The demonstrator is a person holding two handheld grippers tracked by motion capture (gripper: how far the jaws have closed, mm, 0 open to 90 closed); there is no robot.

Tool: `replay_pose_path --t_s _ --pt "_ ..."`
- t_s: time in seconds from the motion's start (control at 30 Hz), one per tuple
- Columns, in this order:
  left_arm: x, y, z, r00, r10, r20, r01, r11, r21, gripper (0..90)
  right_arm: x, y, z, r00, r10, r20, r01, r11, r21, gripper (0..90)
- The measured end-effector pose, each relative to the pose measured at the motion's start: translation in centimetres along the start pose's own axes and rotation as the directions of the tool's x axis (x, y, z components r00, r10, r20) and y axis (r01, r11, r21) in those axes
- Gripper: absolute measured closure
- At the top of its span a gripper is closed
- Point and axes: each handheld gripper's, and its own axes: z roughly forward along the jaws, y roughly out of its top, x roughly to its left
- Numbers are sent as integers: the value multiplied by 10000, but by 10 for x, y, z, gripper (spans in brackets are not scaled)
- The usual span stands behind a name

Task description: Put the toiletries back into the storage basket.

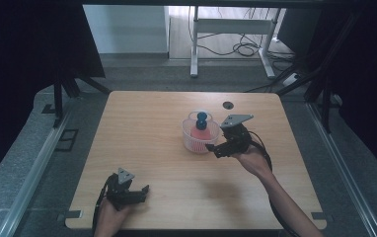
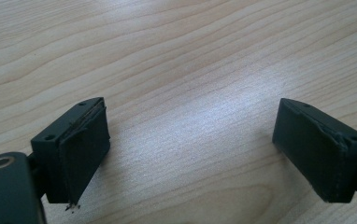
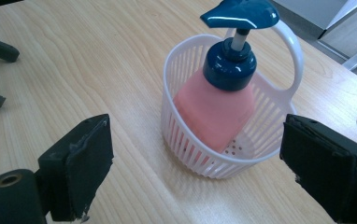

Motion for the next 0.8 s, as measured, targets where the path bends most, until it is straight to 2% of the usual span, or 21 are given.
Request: replay_pose_path --t_s 0.8 --pt "0 0 0 10000 -36 -18 36 10000 -31 106 8 -28 -16 10000 21 54 -21 10000 59 58"
